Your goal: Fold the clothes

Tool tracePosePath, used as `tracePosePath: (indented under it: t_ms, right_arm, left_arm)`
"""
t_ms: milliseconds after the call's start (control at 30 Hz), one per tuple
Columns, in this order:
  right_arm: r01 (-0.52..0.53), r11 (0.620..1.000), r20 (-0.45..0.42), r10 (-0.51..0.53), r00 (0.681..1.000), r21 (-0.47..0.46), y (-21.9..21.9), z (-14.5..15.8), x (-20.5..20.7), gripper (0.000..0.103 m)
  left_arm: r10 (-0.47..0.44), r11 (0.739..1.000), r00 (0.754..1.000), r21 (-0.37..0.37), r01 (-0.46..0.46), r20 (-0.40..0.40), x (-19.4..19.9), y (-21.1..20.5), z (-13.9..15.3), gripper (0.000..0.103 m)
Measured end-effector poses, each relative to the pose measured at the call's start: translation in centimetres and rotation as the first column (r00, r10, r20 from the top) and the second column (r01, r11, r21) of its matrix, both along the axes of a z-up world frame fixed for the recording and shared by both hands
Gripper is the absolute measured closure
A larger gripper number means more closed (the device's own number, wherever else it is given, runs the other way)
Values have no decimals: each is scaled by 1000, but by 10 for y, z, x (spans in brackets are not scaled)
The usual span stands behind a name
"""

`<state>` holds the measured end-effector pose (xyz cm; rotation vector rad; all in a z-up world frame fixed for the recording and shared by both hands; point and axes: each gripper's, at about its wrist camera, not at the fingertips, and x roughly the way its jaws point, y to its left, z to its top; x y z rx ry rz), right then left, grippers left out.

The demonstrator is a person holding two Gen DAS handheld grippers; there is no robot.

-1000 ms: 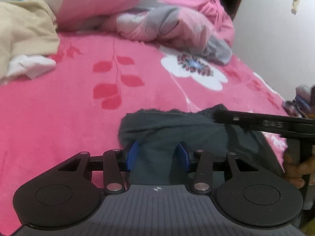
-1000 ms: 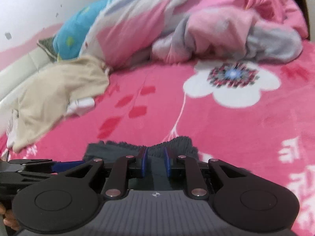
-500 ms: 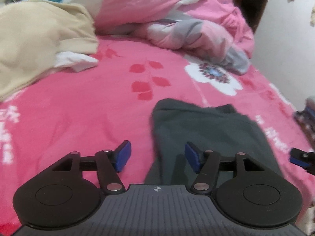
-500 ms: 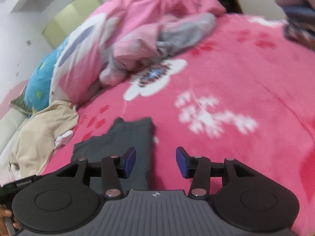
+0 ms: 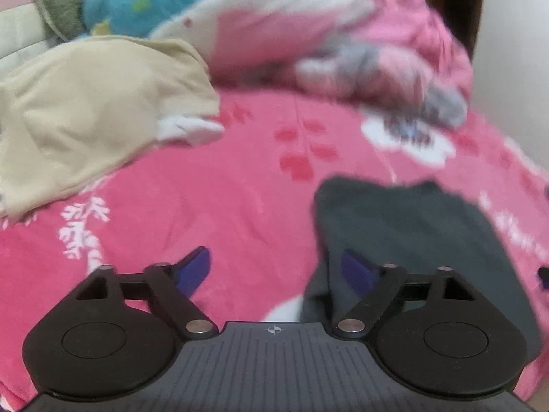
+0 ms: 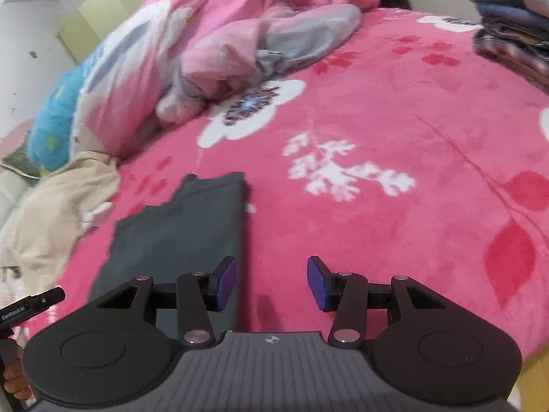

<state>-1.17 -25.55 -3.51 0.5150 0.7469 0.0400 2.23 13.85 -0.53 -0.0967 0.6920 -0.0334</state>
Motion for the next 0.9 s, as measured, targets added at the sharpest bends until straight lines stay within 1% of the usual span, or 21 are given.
tracePosePath:
  t_ms: [100, 167, 233, 300, 367, 433, 467, 500, 533, 600, 700, 800, 900]
  right_arm:
    - [8, 999, 34, -9, 999, 32, 2, 3, 3, 54]
    - [-7, 999, 66, 4, 998, 53, 6, 2, 4, 54]
    - [-23, 998, 93, 18, 995, 58, 9, 2, 5, 54]
    - [-20, 999, 91, 16, 996, 43, 12, 3, 8, 53]
    - [-39, 997, 87, 34, 996, 64, 11, 5, 12, 53]
    - [-55, 997, 84, 50, 995, 55, 10, 10, 19, 52]
    - [-61, 997, 78, 56, 995, 53, 9, 12, 22, 47]
    - [-67, 996, 66, 63, 996, 63, 8, 13, 27, 39]
    - [-73, 994, 55, 69, 996, 76, 6, 13, 31, 37]
    - [-94, 988, 33, 90, 995, 123, 5, 11, 38, 34]
    - [-127, 976, -23, 133, 991, 179, 6, 2, 47, 30]
    - [-136, 969, -70, 153, 986, 205, 10, -9, 54, 29]
    - [-150, 953, -90, 179, 980, 264, 13, -22, 60, 28]
  left_arm:
    - [36, 999, 998, -27, -37, -43, -5, 4, 5, 12]
    - [26, 999, 997, -17, -27, -68, -6, 2, 6, 12]
    - [30, 999, 997, 26, -29, -78, -3, -4, 7, 12]
    - [32, 997, 997, 71, -27, -73, 1, -11, 9, 12]
    - [30, 993, 998, 113, -23, -59, 3, -19, 12, 12]
    - [22, 992, 999, 122, -17, -42, 6, -24, 14, 9]
    - [22, 993, 999, 120, -18, -36, 7, -26, 14, 8]
    - [27, 992, 999, 121, -22, -36, 9, -27, 14, 8]
    - [32, 992, 999, 122, -27, -36, 10, -29, 13, 8]
    - [38, 990, 999, 137, -33, -36, 12, -32, 11, 7]
    - [44, 988, 998, 153, -36, -48, 15, -35, 7, 7]
    - [52, 987, 996, 153, -41, -70, 16, -35, 2, 7]
    - [53, 987, 995, 153, -40, -85, 18, -35, -2, 7]
